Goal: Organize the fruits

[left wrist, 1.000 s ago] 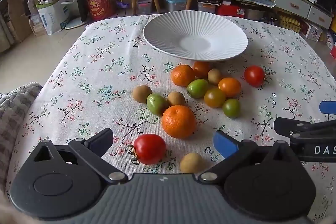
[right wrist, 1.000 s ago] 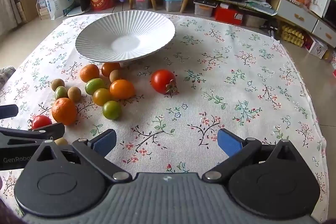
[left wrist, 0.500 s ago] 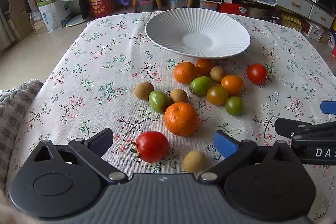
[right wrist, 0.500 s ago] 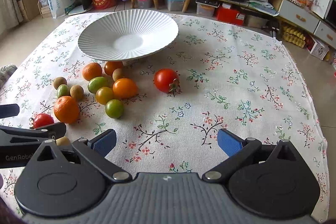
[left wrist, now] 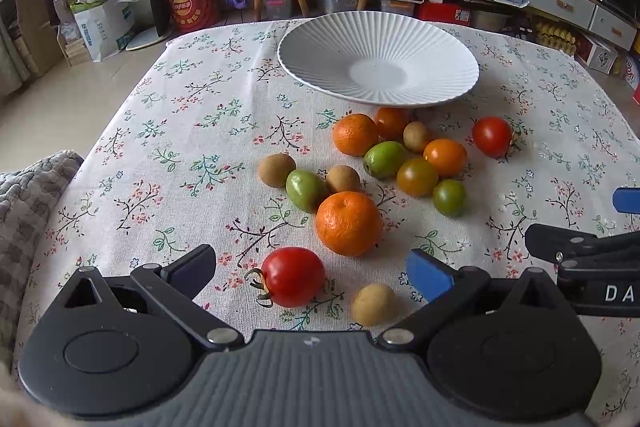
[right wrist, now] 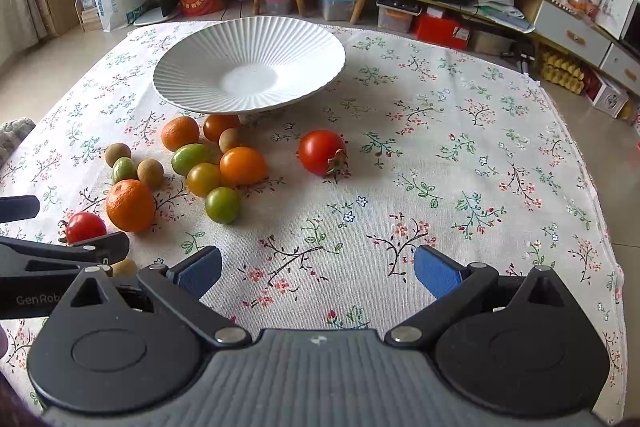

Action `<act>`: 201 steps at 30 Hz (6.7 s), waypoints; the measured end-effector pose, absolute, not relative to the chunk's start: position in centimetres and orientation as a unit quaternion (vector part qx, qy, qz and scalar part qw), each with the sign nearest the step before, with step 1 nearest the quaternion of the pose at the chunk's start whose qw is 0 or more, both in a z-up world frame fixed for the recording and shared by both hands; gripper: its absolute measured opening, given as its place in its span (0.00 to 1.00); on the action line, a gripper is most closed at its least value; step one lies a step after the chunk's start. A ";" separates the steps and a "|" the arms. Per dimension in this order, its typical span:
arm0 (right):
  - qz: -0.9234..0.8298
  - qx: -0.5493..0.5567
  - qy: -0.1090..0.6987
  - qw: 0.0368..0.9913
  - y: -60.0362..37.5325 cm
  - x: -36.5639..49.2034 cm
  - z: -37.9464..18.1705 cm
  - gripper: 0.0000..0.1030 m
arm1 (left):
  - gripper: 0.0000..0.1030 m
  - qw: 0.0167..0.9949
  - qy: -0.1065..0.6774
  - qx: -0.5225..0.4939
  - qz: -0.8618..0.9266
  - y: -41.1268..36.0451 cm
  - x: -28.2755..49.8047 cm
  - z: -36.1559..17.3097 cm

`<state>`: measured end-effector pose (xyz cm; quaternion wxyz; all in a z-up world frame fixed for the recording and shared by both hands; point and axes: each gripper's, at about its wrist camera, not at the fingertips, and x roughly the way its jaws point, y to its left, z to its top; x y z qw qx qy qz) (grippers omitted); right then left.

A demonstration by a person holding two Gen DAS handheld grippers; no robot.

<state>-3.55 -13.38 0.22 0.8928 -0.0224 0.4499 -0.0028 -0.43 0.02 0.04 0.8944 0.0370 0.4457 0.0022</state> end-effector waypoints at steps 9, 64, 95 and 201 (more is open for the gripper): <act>-0.003 -0.023 0.450 0.893 -13.4 -3.6 0.2 1.00 | 0.93 0.894 0.446 0.038 0.002 0.0 -0.4 0.0; -0.003 -0.029 0.452 0.891 -13.1 -3.6 0.0 1.00 | 0.93 0.895 0.445 0.041 0.009 1.0 -0.6 -0.3; 0.066 0.011 0.446 0.892 -12.3 -2.1 -2.4 0.99 | 0.93 0.918 0.390 0.064 -0.045 3.9 -1.3 -1.8; 0.138 0.024 0.368 0.919 -14.3 10.4 0.6 0.24 | 0.28 0.917 0.356 0.076 -0.165 -1.2 14.1 -0.6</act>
